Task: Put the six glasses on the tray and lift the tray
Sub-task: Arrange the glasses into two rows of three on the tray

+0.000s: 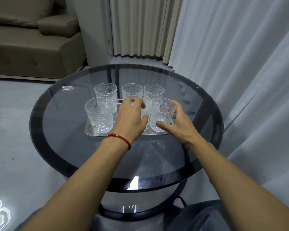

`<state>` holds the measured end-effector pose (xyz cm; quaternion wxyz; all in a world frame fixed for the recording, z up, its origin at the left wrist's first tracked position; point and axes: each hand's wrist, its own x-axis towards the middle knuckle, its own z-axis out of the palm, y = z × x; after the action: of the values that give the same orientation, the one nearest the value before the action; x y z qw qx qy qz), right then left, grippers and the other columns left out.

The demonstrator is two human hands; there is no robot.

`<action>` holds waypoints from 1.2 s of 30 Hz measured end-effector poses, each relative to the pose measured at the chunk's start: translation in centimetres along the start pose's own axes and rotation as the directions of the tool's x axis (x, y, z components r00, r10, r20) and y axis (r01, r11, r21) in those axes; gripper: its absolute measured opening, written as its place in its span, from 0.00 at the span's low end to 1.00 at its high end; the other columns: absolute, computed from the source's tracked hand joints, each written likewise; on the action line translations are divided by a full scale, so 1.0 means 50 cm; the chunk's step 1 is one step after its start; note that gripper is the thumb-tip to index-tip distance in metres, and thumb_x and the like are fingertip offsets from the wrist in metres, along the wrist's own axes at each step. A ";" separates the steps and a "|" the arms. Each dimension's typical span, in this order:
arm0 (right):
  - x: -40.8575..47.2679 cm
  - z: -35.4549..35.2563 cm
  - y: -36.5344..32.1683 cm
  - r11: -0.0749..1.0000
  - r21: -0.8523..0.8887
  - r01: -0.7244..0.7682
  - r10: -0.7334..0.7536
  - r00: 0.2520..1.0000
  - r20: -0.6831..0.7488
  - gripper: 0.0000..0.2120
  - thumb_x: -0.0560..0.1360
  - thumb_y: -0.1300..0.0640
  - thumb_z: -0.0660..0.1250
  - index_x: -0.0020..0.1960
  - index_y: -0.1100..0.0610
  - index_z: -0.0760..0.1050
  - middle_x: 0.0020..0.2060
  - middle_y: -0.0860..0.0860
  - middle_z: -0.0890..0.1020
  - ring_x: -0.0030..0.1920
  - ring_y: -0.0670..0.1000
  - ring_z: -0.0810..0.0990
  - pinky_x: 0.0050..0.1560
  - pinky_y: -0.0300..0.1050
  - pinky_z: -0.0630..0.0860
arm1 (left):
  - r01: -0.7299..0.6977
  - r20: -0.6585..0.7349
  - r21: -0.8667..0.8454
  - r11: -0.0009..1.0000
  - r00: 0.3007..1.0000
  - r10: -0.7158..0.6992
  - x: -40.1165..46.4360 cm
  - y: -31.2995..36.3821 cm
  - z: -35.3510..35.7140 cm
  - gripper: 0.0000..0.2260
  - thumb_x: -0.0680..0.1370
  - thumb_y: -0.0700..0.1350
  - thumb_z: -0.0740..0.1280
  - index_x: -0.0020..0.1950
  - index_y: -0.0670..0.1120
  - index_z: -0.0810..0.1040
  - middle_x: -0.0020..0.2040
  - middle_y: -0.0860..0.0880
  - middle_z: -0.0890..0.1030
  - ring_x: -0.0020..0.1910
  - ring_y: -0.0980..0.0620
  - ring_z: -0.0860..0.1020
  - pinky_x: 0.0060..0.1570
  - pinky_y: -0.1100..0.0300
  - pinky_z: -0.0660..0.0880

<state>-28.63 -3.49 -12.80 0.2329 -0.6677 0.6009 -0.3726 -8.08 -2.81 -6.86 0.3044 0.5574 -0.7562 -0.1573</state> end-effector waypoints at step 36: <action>0.003 -0.006 -0.004 0.997 -0.077 -0.007 0.010 0.999 0.031 0.53 0.67 0.34 0.76 0.80 0.42 0.47 0.79 0.51 0.63 0.74 0.54 0.68 0.71 0.48 0.65 | -0.160 -0.323 0.011 0.987 0.934 0.155 -0.001 -0.038 -0.074 0.12 0.74 0.42 0.70 0.58 0.45 0.79 0.57 0.46 0.75 0.52 0.55 0.72 0.54 0.70 0.68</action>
<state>-28.75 -3.54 -12.45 0.2180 -0.6795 0.6139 -0.3375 -4.27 -2.99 -5.13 0.4399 0.5108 -0.7372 -0.0452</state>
